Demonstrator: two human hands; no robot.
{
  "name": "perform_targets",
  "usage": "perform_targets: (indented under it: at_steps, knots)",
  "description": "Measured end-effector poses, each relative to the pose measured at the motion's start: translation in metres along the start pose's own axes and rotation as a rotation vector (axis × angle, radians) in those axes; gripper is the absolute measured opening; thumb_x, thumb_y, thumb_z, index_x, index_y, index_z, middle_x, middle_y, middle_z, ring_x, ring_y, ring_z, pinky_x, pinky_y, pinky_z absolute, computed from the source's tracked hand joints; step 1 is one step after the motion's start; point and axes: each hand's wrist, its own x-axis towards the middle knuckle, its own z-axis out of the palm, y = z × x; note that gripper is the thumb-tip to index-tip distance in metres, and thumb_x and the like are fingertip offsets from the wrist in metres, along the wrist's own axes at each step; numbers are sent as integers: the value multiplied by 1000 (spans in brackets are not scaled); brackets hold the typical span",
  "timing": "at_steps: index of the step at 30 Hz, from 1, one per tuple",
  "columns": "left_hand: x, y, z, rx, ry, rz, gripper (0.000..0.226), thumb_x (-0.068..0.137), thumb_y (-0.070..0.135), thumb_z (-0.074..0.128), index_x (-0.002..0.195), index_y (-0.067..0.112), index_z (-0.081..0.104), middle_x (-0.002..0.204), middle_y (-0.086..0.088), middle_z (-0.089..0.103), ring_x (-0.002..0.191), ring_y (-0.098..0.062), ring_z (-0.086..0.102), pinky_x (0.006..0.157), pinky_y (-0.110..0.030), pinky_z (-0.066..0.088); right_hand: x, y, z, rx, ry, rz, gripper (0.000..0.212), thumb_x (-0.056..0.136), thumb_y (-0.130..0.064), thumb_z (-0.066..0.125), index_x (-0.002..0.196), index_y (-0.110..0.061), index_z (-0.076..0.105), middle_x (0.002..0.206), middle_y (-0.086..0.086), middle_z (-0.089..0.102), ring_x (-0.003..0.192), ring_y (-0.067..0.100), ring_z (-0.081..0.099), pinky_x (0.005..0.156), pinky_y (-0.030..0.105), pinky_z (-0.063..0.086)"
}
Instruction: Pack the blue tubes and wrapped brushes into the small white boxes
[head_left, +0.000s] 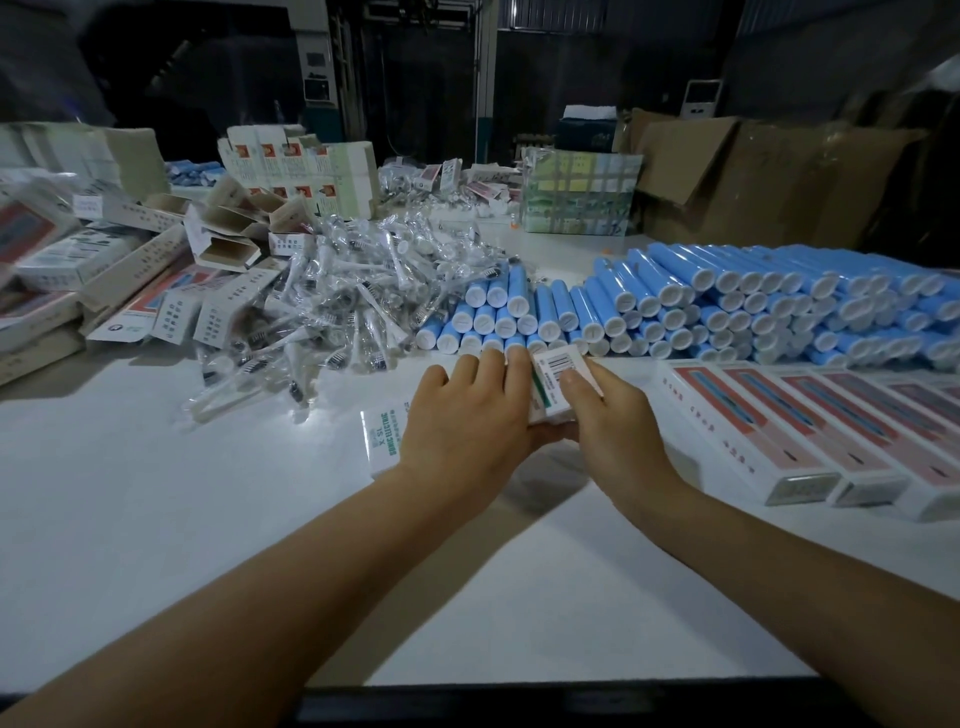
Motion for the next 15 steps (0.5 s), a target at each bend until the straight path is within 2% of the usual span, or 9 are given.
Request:
perform_targets:
  at_steps: [2,4,8,12,15]
  knots:
    - [-3,0,0,33,22,15,81,85,71,36,132,7,51,108,-5,64,88,-19,61,67,-30,42,-3,1,-1,-103,1,-52,27,101,-24,43,121,-20,61,100,-3,68,92,12,67,69,18,56]
    - [-5,0,1,62,93,37,77,83,71,39,121,7,62,95,-2,67,76,-16,62,60,-28,43,-5,2,-3,-189,-20,-84,38,102,-25,40,136,-13,52,111,3,66,97,12,64,69,14,54]
    - [-6,0,-1,18,103,31,79,85,67,25,119,7,63,92,-2,67,74,-16,62,59,-29,43,-7,0,-2,-195,-55,-83,42,102,-27,38,142,-16,44,119,2,62,103,10,62,76,18,55]
    - [-3,-4,-5,-74,67,-18,77,84,66,34,116,2,62,89,-9,66,72,-24,62,58,-33,44,-3,-6,1,21,-108,-16,47,100,-27,44,146,-32,35,123,-11,57,104,4,62,86,31,56]
    - [-1,-3,-5,-88,30,-13,75,85,66,39,117,2,61,90,-9,66,73,-25,62,59,-33,43,0,-5,2,107,-116,0,50,99,-26,47,147,-30,33,115,-21,61,99,-1,64,84,27,56]
